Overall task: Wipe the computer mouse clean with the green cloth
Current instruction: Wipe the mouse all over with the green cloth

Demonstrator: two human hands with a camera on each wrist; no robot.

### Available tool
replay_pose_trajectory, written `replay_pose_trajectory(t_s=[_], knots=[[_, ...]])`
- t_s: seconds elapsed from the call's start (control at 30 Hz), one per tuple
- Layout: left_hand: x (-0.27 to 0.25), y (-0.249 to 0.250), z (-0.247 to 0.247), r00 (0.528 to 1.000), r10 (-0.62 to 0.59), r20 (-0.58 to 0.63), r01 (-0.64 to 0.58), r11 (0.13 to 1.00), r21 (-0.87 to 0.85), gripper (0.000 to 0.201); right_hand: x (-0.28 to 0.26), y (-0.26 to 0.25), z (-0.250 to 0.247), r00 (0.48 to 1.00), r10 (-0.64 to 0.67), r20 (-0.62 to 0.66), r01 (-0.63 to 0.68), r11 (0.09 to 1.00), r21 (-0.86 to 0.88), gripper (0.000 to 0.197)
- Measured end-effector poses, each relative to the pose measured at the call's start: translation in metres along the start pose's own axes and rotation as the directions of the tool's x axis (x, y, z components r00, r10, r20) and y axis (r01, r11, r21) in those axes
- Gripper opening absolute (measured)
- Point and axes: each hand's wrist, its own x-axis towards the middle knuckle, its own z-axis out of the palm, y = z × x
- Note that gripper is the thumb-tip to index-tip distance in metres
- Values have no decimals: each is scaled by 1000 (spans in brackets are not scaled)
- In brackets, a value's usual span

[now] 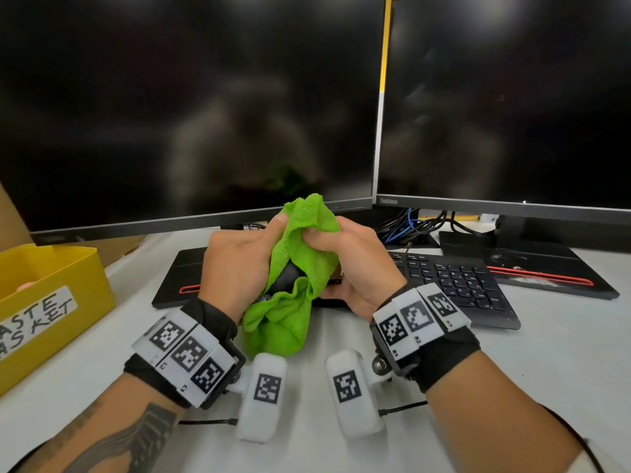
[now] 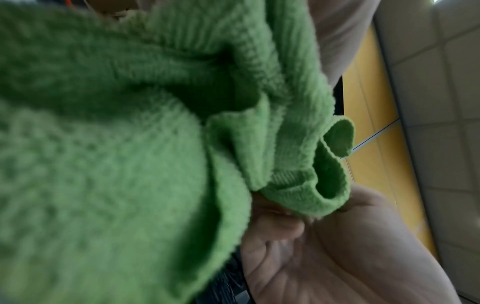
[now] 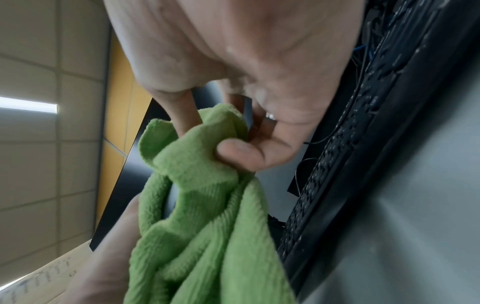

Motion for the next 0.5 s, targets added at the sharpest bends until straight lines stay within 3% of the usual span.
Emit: replay_pose_trajectory(t_s=[0.07,0.2,0.4,0.5], knots=[[-2,1,-1,999,0,-35,0,1000,-11,51,-1,-2,-1,1000,5,-16,-5,1000,-4,21],[-2,1,2,991,47,-125,-46,999,7,75,2,-3,-4,997,-9,-83,14,998,60,27],[5,-15,10,990,22,-140,-38,993,-114,68,5,-4,-8,993,-25,-113,35,996,86,17],[14,-31,7,996,-69,-61,53,973,-226,71,7,-3,-9,991,-32,-128,45,994,100,18]])
